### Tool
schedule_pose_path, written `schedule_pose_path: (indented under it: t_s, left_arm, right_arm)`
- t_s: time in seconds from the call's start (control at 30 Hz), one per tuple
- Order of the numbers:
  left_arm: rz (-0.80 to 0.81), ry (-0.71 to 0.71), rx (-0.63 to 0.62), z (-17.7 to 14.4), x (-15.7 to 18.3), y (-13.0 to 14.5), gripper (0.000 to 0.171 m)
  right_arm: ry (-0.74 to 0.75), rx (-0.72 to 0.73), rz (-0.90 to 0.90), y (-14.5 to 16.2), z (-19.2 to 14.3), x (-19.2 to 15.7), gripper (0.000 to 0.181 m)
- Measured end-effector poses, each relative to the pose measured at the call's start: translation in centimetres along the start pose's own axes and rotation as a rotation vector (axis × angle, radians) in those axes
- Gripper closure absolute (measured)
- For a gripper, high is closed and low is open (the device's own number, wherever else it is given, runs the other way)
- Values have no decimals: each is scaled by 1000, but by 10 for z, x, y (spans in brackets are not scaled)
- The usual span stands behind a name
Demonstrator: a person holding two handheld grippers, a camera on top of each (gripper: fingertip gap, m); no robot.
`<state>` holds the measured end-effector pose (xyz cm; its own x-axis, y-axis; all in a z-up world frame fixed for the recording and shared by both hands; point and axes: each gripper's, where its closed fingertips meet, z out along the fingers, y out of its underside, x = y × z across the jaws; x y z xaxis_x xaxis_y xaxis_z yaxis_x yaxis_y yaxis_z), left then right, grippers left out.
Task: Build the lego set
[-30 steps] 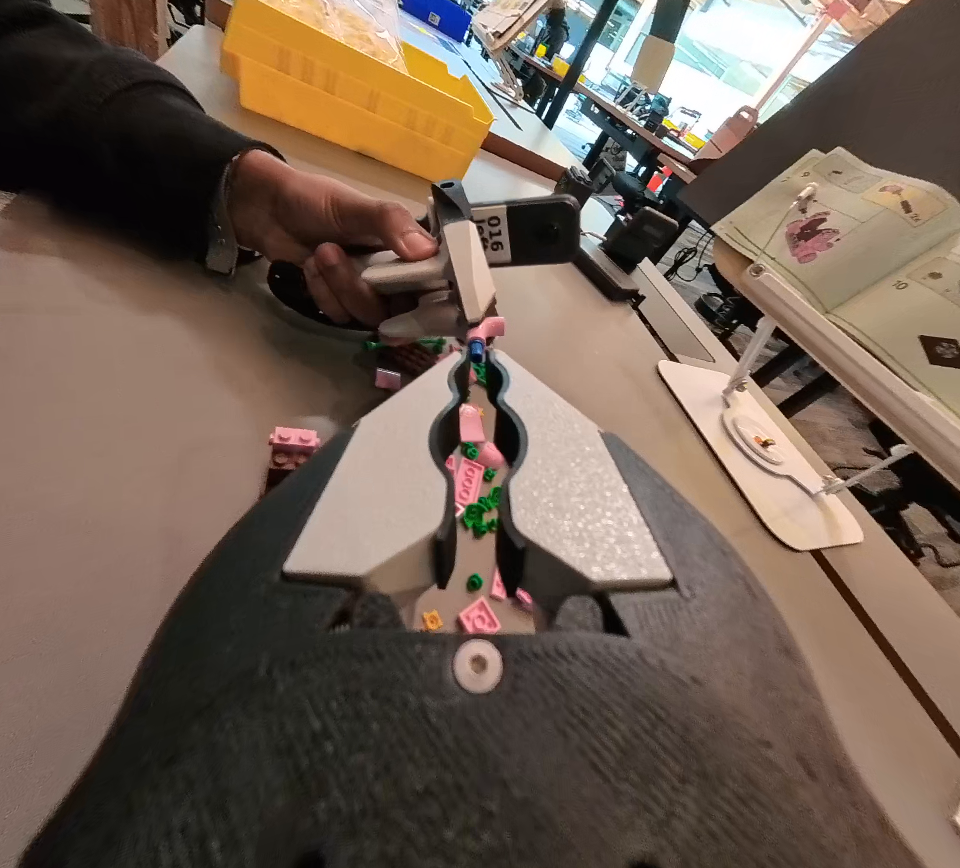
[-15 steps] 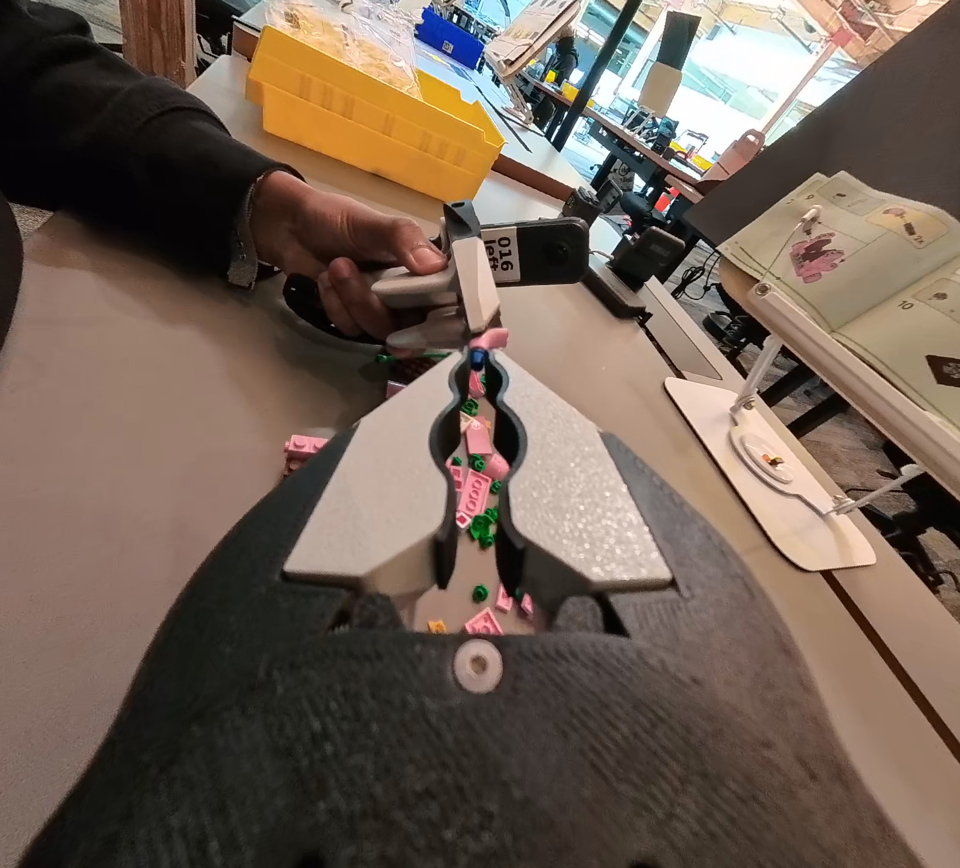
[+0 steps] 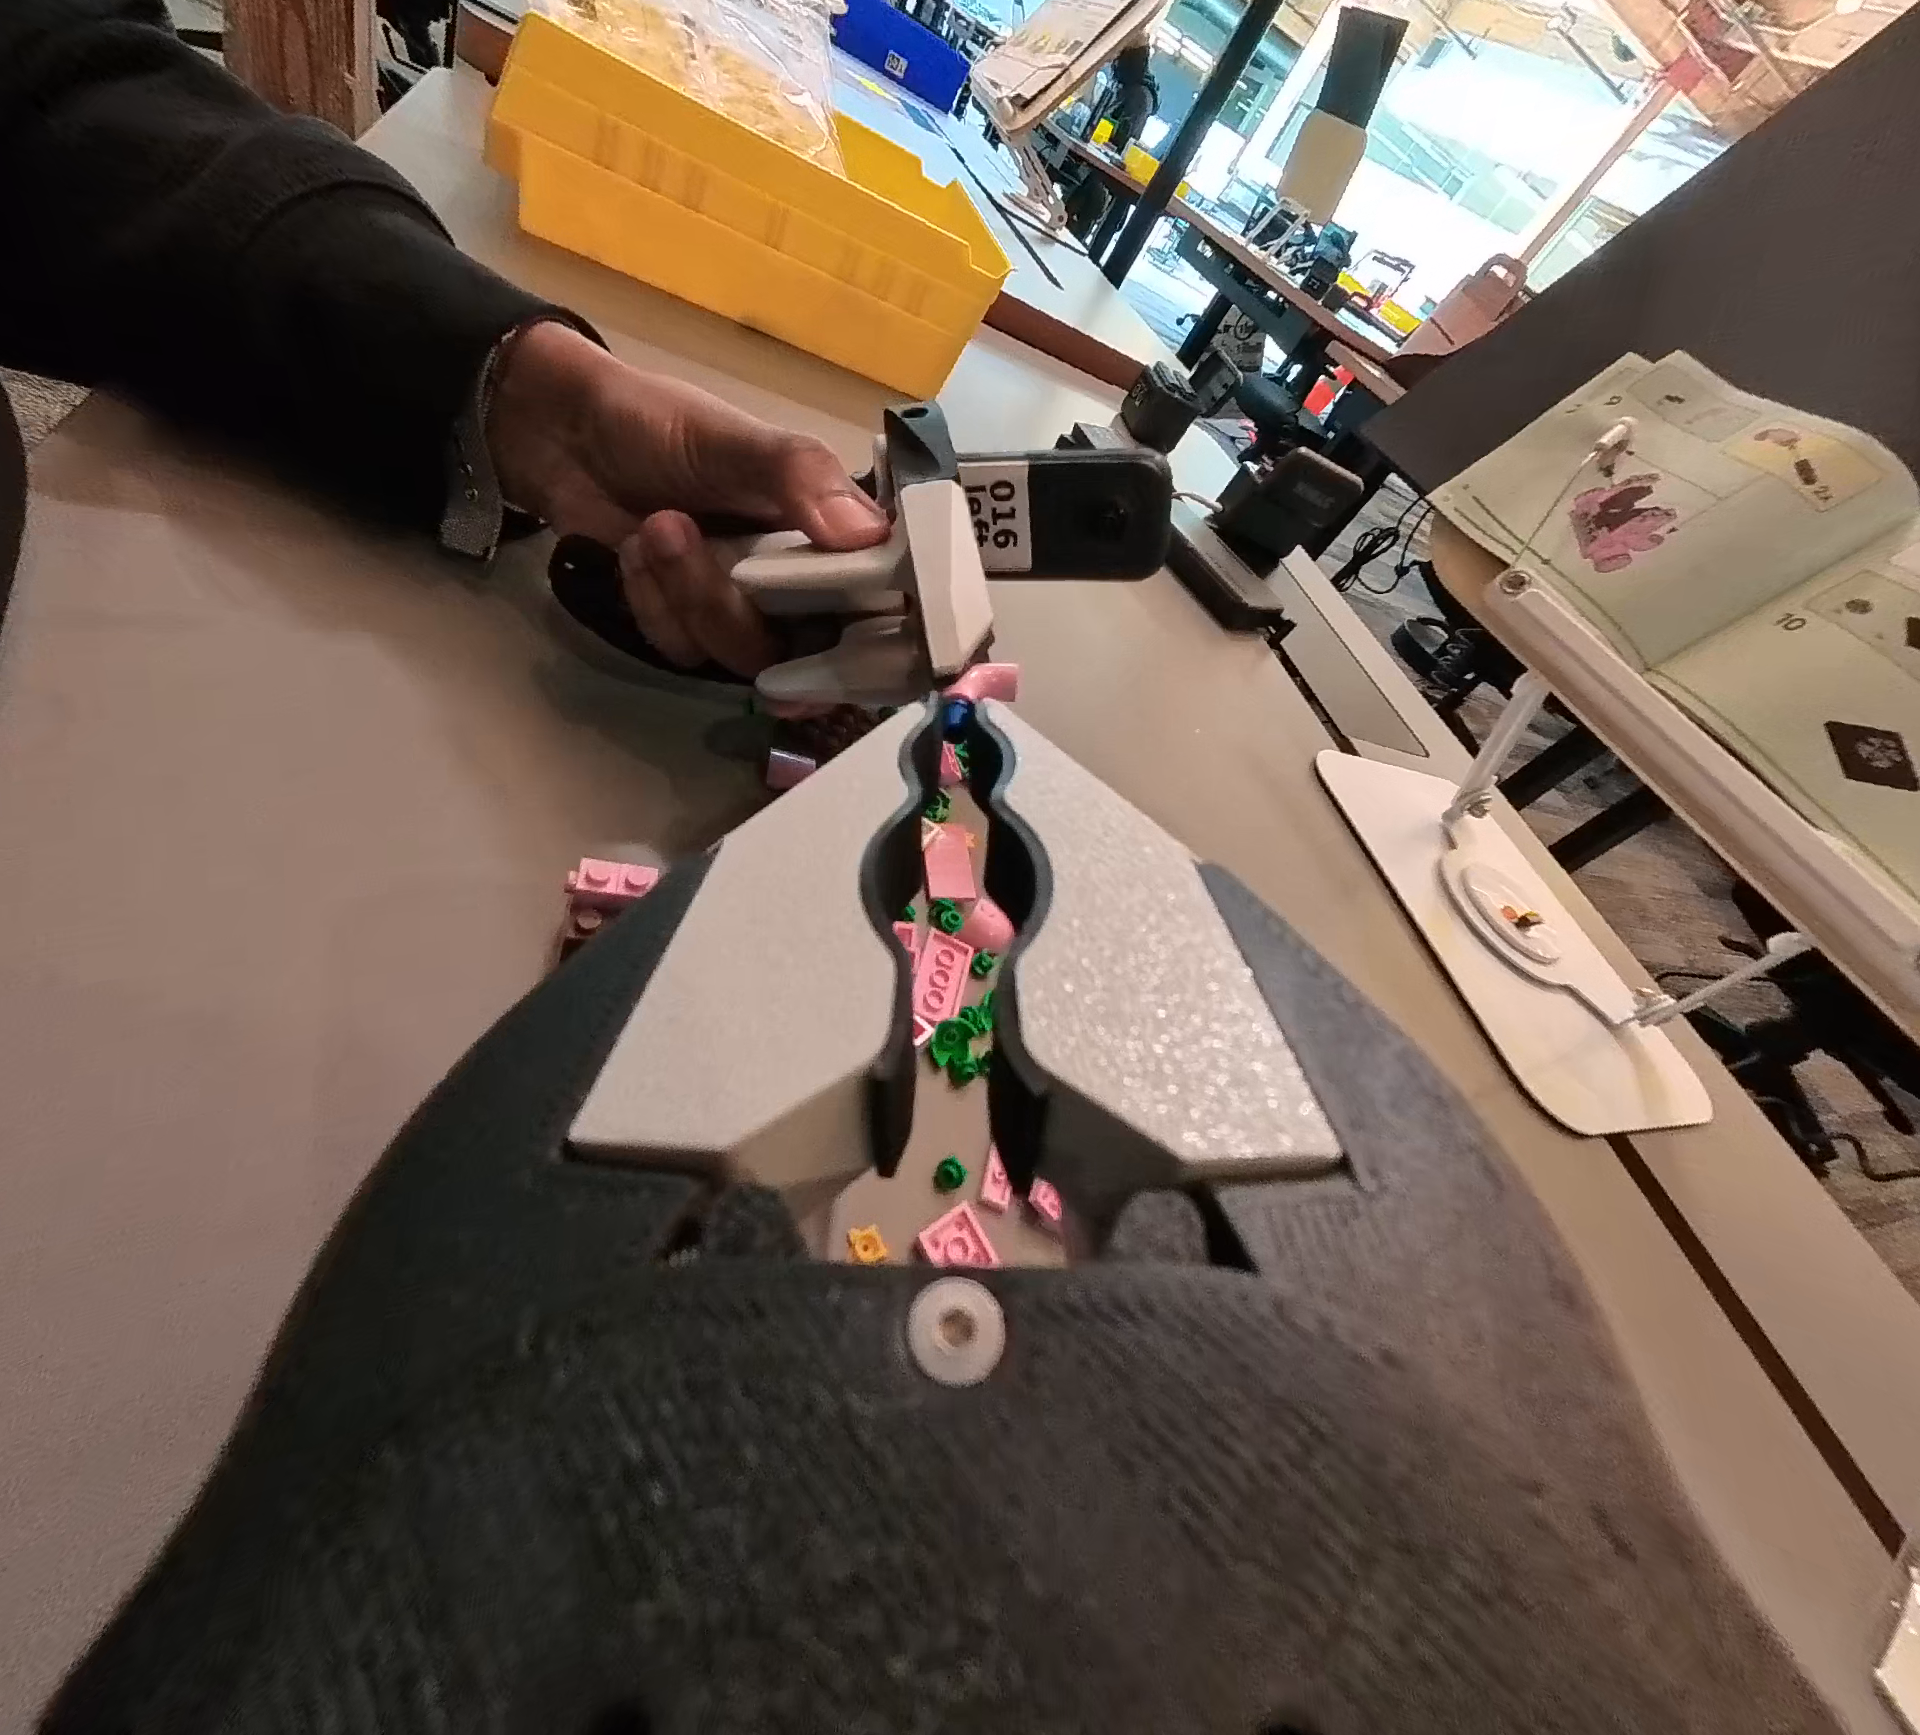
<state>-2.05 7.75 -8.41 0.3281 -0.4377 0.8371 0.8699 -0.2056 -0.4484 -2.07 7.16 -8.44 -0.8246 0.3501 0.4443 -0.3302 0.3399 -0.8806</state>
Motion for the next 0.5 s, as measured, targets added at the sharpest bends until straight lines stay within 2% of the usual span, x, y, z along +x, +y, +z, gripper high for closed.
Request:
schedule_pose_path:
  t_s: [0.5]
  left_arm:
    - [26, -16, -24, 2, 3, 6, 167]
  right_arm:
    - [-72, 36, 86, -3, -2, -4, 179]
